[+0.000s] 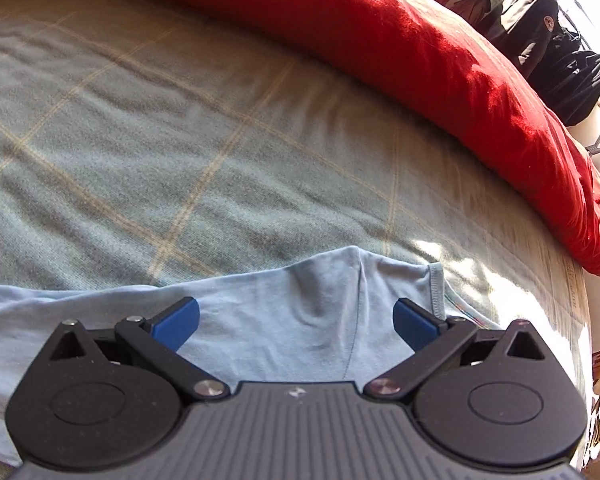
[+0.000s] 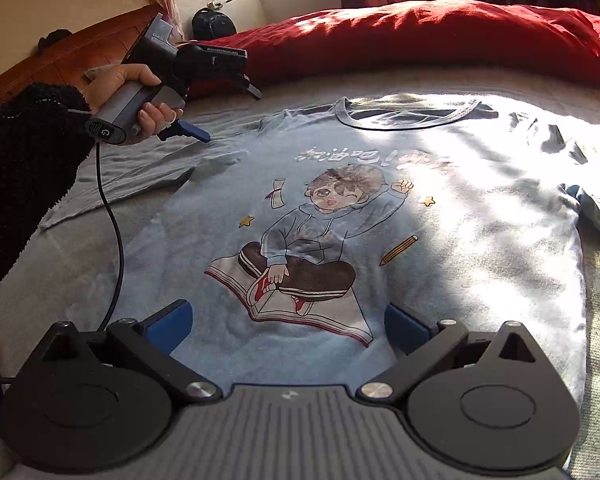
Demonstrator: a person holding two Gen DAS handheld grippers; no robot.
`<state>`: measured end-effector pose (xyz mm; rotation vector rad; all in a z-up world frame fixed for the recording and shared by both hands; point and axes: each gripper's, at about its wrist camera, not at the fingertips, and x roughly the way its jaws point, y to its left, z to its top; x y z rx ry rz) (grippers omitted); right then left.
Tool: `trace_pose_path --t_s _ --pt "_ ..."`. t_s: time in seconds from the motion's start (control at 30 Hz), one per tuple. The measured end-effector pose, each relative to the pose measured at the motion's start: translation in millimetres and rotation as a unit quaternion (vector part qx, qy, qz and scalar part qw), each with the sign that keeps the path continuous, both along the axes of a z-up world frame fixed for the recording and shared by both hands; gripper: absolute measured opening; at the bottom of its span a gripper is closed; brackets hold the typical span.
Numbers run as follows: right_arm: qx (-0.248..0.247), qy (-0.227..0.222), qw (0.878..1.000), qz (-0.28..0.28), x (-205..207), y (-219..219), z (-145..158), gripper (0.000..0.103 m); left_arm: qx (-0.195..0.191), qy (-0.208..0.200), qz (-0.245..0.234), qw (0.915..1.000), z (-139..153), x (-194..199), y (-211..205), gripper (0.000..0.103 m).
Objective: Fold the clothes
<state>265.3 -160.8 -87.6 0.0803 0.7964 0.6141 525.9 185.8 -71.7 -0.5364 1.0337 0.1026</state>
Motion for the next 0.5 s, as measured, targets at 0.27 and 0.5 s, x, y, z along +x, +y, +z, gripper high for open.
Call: trace_pose_path --t_s 0.27,0.5 --pt "-0.002 -0.003 1.0 0.004 1.6 0.1 -2.6 0.103 0.027 -0.022 0.069 0.997 -6.9 6.7 30.2 0.102" --pt "-0.003 -0.001 1.0 0.0 -0.4 -0.4 -0.3 0.103 0.039 -0.012 0.032 0.9987 28.8 -27.4 37.5 0.102"
